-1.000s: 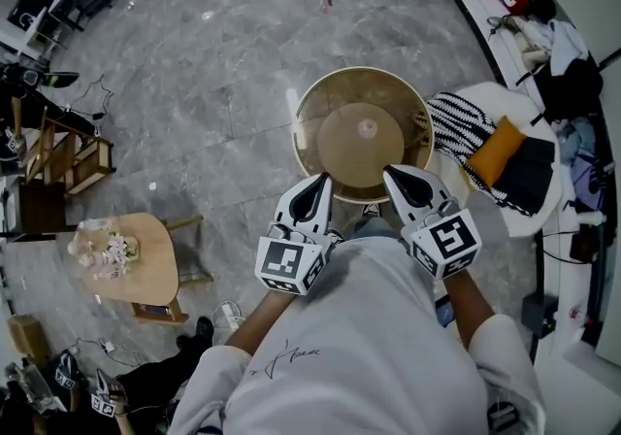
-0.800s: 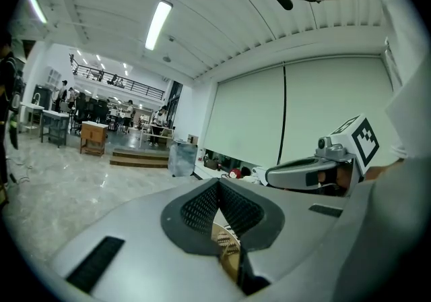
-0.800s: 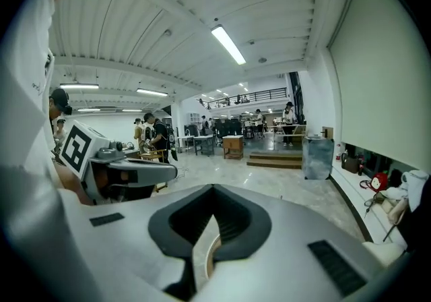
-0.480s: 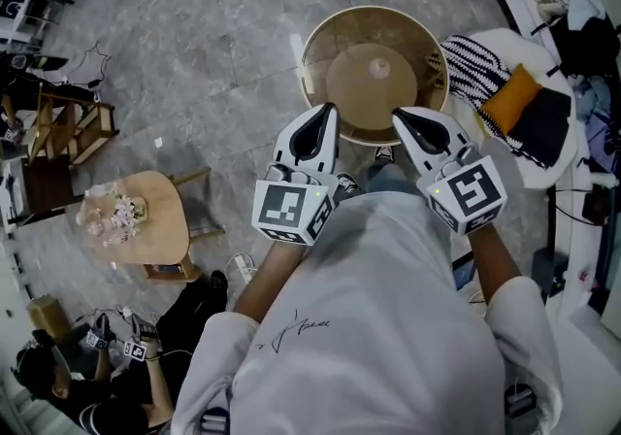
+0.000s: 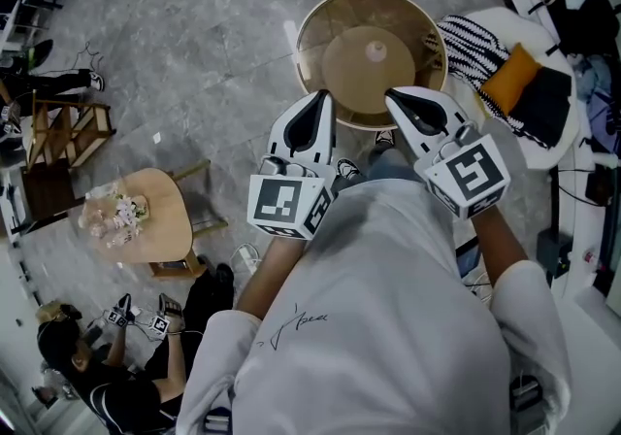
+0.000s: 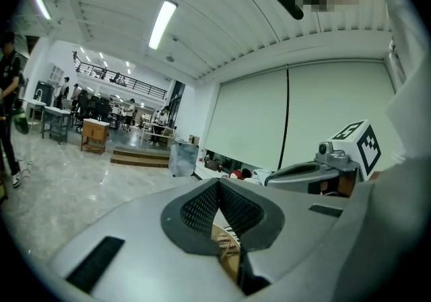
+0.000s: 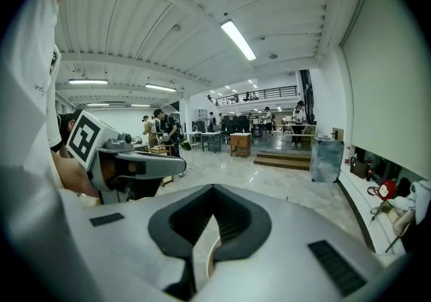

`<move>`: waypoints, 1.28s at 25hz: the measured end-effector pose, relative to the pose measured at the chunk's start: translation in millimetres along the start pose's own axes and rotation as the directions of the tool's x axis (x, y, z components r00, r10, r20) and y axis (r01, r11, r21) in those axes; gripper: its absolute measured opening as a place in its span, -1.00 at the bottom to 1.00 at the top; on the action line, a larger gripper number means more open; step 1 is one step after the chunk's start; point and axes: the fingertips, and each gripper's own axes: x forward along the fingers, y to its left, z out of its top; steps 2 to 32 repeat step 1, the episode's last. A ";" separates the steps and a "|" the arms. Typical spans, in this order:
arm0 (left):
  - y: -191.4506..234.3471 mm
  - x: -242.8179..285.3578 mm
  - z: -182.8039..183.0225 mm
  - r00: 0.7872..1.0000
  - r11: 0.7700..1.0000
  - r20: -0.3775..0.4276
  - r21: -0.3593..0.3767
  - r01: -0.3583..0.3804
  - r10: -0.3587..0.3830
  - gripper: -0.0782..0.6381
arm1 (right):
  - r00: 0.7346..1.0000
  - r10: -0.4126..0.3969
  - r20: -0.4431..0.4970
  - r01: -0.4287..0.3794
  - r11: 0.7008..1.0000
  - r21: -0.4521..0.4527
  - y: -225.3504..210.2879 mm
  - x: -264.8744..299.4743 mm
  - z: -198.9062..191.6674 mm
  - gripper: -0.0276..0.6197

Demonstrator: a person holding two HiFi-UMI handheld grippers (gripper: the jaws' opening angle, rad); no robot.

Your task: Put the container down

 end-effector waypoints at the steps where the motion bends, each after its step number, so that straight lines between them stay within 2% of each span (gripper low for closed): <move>1: 0.2 0.1 0.5 1.000 1.000 0.001 -0.001 0.000 0.000 -0.73 | 1.000 0.001 -0.002 -0.001 1.000 0.002 0.4 0.4 0.2 -0.87; 32: 0.2 0.1 0.5 1.000 1.000 0.001 -0.001 0.000 0.000 -0.73 | 1.000 0.001 -0.002 -0.001 1.000 0.002 0.4 0.4 0.2 -0.87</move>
